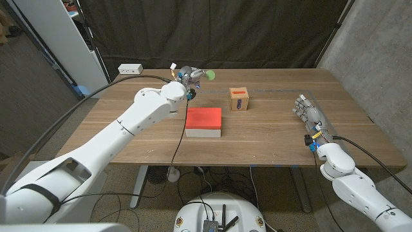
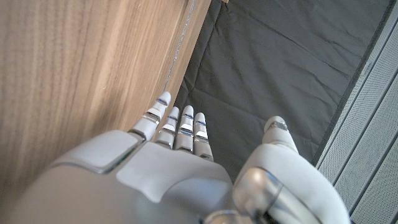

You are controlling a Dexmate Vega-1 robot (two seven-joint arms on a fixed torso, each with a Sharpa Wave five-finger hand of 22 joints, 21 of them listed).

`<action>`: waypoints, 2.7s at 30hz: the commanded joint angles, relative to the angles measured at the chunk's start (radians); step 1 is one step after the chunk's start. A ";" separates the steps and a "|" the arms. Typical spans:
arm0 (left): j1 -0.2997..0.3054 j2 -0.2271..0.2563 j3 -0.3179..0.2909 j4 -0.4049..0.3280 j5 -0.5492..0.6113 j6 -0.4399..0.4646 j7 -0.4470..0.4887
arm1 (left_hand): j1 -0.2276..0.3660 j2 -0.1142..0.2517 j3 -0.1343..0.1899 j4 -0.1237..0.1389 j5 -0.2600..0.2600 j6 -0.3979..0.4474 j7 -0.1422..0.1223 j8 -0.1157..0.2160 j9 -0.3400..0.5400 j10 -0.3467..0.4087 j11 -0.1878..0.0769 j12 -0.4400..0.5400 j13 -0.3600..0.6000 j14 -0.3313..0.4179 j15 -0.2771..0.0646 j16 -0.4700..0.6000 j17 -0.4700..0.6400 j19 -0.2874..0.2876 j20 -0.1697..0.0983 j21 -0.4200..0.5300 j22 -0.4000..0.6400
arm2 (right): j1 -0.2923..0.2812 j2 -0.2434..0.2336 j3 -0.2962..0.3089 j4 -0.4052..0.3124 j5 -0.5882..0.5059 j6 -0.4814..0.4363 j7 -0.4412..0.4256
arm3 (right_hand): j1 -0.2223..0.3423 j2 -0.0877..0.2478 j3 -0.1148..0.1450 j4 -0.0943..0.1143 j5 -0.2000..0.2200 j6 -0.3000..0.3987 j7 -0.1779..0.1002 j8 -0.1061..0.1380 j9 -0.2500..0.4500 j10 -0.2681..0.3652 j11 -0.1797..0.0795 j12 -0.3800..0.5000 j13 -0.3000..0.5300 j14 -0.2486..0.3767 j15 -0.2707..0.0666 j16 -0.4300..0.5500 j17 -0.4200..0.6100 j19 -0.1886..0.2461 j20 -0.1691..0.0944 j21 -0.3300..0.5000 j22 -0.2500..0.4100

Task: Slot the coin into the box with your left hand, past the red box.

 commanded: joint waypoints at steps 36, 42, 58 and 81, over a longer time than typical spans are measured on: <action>-0.358 -0.305 0.450 0.261 0.733 0.370 -0.255 | -0.002 -0.008 0.014 0.001 0.004 0.139 0.071 0.005 0.009 -0.001 -0.002 0.014 0.028 0.004 0.005 0.013 0.018 -0.005 -0.082 0.017 -0.005 | -0.026 0.001 0.019 0.022 0.035 0.022 0.033 | 0.002 0.004 0.005 -0.004 0.006 0.010 0.000 0.001 0.004 0.007 -0.002 0.004 0.005 0.005 0.001 0.006 0.002 0.004 0.004 0.001 0.003; -0.380 -0.336 0.463 0.301 0.722 0.383 -0.283 | 0.000 -0.008 0.014 0.000 0.004 0.139 0.071 0.002 0.007 -0.002 -0.003 0.016 0.032 0.004 0.004 0.012 0.017 -0.006 -0.082 0.016 -0.008 | -0.024 0.001 0.017 0.028 0.035 0.020 0.034 | 0.002 0.004 0.005 -0.004 0.006 0.011 0.000 0.001 0.004 0.006 -0.004 0.004 0.005 0.004 0.001 0.006 0.002 0.004 0.004 0.001 0.003; -0.493 -0.430 0.561 0.444 0.693 0.463 -0.353 | 0.002 -0.010 0.016 0.001 0.006 0.140 0.071 -0.002 0.011 -0.002 -0.005 0.009 0.026 0.001 0.004 0.012 0.019 -0.009 -0.082 0.017 -0.012 | -0.016 0.001 0.015 0.042 0.046 0.019 0.042 | 0.002 0.004 0.005 -0.004 0.006 0.011 0.001 0.001 0.004 0.007 -0.003 0.004 0.005 0.005 0.001 0.006 0.002 0.004 0.006 0.001 0.003; -0.623 -0.545 0.693 0.650 0.633 0.516 -0.430 | 0.008 -0.015 0.012 0.000 0.006 0.139 0.067 -0.010 0.018 -0.007 -0.010 0.001 0.030 -0.001 0.003 0.002 0.003 -0.016 -0.082 0.017 -0.015 | -0.014 0.006 0.016 0.060 0.050 0.036 0.047 | 0.002 0.004 0.005 -0.004 0.006 0.011 0.000 0.001 0.004 0.008 -0.005 0.004 0.006 0.005 0.001 0.006 0.002 0.003 0.006 0.001 0.003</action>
